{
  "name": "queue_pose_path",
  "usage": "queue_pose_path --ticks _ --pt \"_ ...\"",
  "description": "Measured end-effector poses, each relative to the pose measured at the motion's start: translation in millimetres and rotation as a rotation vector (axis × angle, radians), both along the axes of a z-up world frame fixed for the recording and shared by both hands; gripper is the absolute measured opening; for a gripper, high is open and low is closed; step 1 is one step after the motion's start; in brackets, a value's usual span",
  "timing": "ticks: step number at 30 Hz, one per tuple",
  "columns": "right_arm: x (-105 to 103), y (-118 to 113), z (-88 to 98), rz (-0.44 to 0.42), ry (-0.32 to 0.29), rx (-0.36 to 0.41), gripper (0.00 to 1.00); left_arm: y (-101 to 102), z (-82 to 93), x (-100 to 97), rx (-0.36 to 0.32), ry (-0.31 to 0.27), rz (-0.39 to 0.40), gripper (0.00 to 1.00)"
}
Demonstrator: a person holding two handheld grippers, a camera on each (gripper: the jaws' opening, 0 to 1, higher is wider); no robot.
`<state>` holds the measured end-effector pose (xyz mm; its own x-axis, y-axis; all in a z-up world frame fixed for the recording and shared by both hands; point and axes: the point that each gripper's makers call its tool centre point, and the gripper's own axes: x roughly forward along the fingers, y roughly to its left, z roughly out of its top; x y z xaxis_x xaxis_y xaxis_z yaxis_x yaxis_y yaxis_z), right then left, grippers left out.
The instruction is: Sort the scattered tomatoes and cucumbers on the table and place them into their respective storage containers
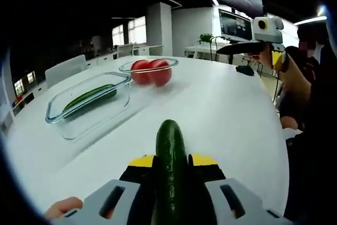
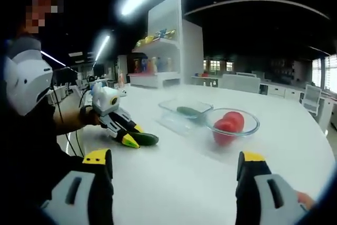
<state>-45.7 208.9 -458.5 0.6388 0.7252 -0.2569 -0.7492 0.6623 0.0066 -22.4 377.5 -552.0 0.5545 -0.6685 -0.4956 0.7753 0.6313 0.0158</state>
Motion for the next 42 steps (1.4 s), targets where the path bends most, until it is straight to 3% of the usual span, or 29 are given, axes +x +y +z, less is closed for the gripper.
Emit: queue_pose_path --ticks 9,18,24,28,29,30,34,38,42 --pt "-0.5 -3.9 1.6 -0.012 -0.007 -0.009 0.93 4.1 2.3 3.1 -0.087 0.028 0.064 0.23" --pt "-0.1 -8.4 5.7 -0.025 -0.017 -0.007 0.93 8.7 17.1 -4.0 -0.058 -0.049 0.02 0.22" --pt "-0.4 -7.7 6.6 -0.023 -0.018 -0.006 0.93 19.0 47.8 -17.2 -0.057 -0.101 -0.031 0.23" --pt "-0.7 -8.4 7.1 -0.023 -0.019 -0.006 0.93 36.9 87.4 -29.9 -0.043 -0.166 -0.048 0.23" --pt "-0.6 -8.6 7.1 -0.024 -0.019 -0.006 0.93 37.9 90.3 -31.1 -0.042 -0.17 -0.049 0.23" --pt "-0.2 -9.2 7.1 -0.026 -0.018 -0.005 0.93 43.4 106.1 -35.6 -0.023 -0.223 -0.052 0.23" --pt "-0.6 -8.6 7.8 -0.027 -0.02 -0.005 0.93 52.0 129.7 -48.7 -0.008 -0.276 -0.054 0.23" --pt "-1.2 -7.1 8.0 -0.024 -0.021 -0.008 0.93 54.8 141.3 -58.7 -0.008 -0.291 -0.075 0.23" --pt "-2.5 -5.4 8.6 -0.018 -0.023 -0.008 0.93 52.7 141.1 -65.0 -0.006 -0.291 -0.089 0.23"
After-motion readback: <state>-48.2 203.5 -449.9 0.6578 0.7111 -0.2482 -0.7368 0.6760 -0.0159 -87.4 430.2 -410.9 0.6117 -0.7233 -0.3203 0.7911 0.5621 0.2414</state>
